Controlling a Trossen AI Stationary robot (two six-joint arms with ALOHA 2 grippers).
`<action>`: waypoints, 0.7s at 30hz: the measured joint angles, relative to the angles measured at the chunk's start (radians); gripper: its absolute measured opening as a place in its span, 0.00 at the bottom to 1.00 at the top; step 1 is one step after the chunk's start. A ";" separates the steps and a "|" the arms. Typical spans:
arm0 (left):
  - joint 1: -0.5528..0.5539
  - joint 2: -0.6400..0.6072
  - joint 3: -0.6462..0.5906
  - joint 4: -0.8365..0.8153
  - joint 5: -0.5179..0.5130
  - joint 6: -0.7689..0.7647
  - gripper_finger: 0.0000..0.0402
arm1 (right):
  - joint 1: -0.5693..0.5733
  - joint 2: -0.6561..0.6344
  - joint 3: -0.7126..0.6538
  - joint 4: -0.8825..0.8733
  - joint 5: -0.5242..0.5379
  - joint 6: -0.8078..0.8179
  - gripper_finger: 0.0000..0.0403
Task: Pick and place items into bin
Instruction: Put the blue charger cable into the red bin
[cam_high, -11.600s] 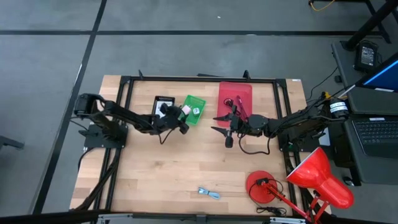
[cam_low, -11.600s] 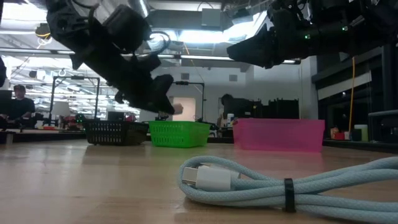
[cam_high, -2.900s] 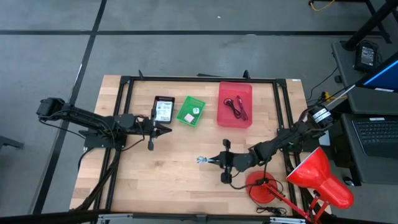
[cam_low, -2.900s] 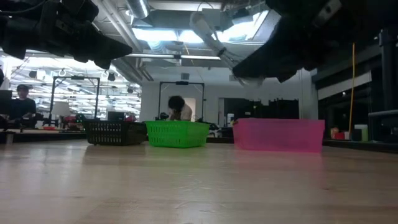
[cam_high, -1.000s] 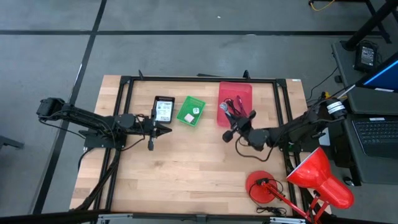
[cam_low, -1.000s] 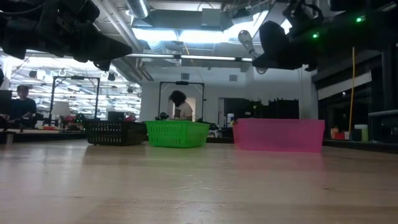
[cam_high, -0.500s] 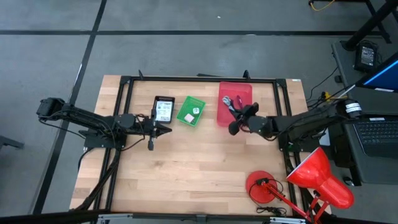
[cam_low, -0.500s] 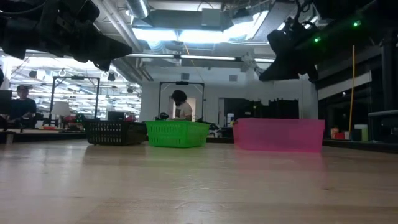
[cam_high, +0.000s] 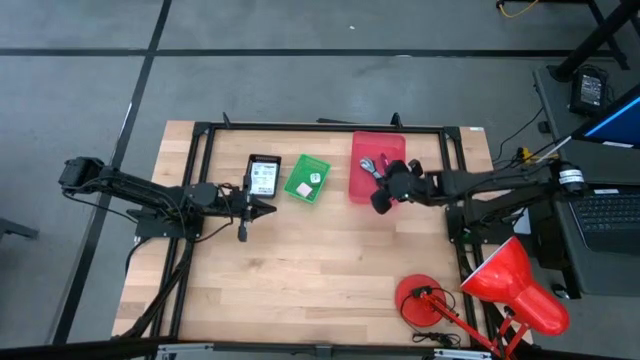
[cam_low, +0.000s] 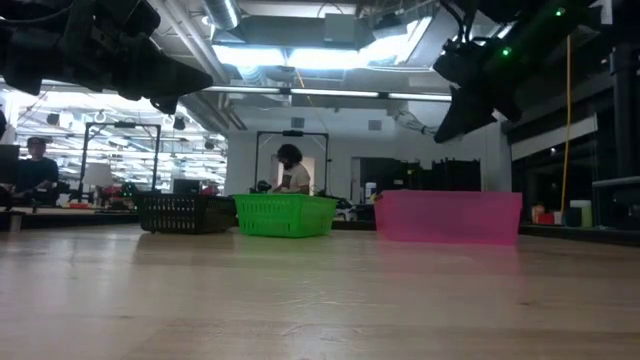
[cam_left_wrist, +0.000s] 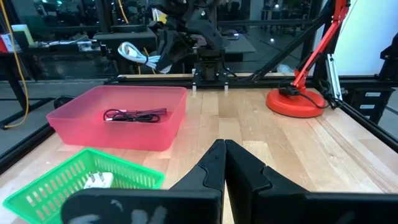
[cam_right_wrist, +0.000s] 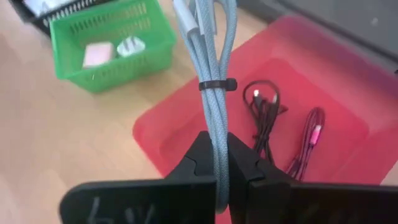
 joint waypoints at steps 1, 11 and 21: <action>0.000 0.000 0.000 0.000 0.000 0.000 0.01 | -0.009 0.000 0.003 -0.011 -0.024 0.000 0.00; 0.000 0.000 0.000 0.000 0.000 0.000 0.01 | -0.064 0.039 -0.047 -0.037 -0.082 0.030 0.00; 0.000 0.000 0.000 0.000 0.000 0.000 0.01 | -0.065 0.172 -0.058 0.018 -0.083 0.046 0.00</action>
